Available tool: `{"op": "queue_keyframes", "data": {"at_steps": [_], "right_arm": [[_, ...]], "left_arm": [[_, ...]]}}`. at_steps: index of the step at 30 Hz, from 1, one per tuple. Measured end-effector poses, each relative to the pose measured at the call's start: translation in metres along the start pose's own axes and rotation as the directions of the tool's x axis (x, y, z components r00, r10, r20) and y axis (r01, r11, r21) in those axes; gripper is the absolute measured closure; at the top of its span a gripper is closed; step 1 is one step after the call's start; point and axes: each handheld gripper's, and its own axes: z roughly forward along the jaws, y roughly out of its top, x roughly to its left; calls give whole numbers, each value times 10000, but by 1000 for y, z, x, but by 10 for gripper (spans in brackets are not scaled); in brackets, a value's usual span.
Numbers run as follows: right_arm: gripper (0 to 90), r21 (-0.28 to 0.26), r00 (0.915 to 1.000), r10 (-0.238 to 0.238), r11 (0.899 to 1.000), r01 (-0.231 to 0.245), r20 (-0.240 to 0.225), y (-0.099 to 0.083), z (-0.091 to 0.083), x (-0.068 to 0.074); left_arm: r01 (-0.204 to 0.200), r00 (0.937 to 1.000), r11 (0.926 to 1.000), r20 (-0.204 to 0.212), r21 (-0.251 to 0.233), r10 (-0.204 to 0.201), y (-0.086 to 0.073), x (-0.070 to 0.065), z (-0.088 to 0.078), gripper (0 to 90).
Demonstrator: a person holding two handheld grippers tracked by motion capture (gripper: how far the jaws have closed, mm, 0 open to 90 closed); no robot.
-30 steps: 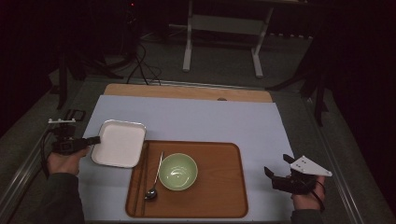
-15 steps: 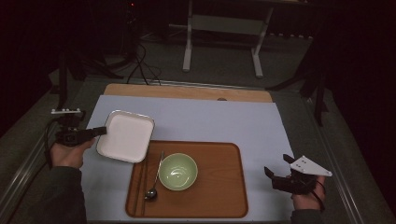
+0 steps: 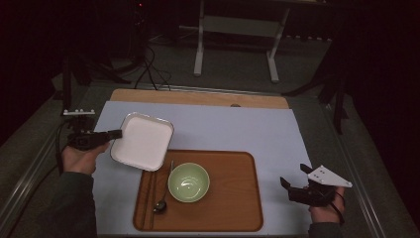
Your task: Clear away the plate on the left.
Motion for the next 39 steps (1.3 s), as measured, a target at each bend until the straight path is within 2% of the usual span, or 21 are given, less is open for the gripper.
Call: {"op": "queue_keyframes", "data": {"at_steps": [18, 32, 39], "right_arm": [[141, -22, 10000, -3, 10000, 3, -1, 0, 0, -1], [141, -50, 10000, 39, 10000, -39, 0, 0, -1, -1], [141, -53, 10000, 32, 10000, -32, 8, 0, -1, -1]], "left_arm": [[-752, 9965, 9968, 400, 275, 741, 14, -33, 18, 892], [-1230, 9905, 9912, 686, 481, 1195, 20, -53, 32, 892], [-1525, 9851, 9866, 888, 575, 1471, 23, -65, 39, 891]]}}
